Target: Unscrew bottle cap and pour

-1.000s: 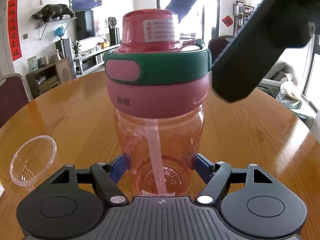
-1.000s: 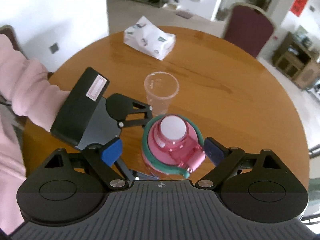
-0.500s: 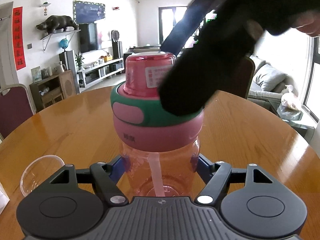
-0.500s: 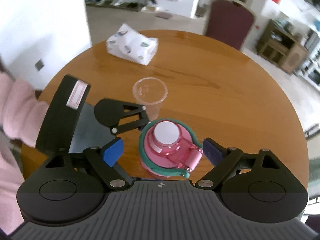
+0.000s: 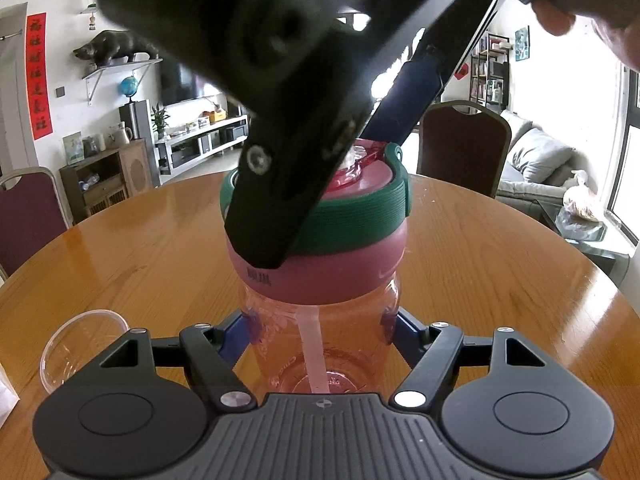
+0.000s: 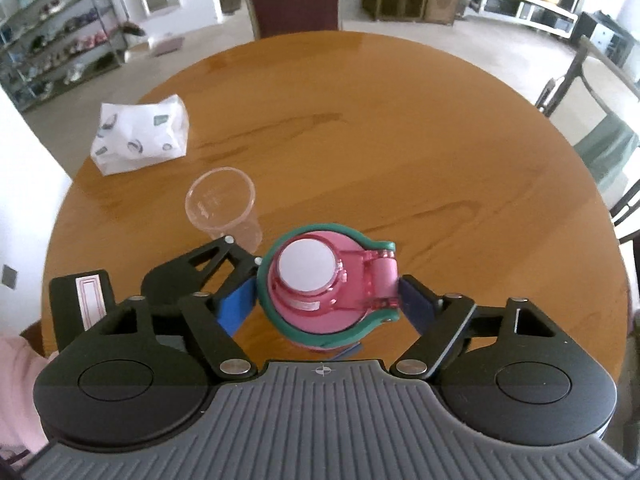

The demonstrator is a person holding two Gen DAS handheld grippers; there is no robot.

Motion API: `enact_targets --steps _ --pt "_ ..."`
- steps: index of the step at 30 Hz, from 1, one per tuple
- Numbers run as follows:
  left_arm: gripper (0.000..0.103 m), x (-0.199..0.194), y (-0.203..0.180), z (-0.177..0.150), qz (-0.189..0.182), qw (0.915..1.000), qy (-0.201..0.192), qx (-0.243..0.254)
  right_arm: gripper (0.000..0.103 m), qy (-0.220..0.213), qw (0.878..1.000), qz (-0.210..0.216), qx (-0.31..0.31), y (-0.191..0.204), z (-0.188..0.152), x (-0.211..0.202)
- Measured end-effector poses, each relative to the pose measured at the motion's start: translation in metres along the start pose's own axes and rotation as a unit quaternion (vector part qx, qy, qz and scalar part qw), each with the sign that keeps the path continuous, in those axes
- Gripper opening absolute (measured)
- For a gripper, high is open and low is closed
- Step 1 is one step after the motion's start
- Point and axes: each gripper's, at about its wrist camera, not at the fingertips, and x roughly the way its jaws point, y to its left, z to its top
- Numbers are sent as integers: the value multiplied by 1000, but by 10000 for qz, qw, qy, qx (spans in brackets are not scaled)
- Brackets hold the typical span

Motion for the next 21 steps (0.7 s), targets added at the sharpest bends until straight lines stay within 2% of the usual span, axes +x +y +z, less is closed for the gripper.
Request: enact_targets --steps 6,9,12,15,17,18,20,21 --pt "71 0 -4 -2 -57 10000 10 -3 76 -30 9975 239 -659 -5 -1 0" --pt "71 1 -5 -3 -94 10000 23 5 76 -46 9899 605 -1282 -13 0 0" --pt "71 2 -5 -4 -123 9999 29 4 76 -79 9743 971 -2030 -18 2 1" --pt "71 1 -3 -5 -154 9999 27 5 76 -140 9554 1202 -2695 -19 2 0" --pt "71 2 -3 -6 -162 9999 28 16 76 -307 9260 1480 -3460 -23 0 -1" --pt "71 1 -2 -6 -163 9999 27 21 76 -341 9193 1533 -3608 -24 0 -1" --pt "71 0 -1 -6 -174 9998 25 27 76 -459 8874 1664 -4275 -26 -1 -3" --pt "71 -1 0 -5 -178 9998 27 29 76 -474 8784 1665 -4455 -25 -2 -4"
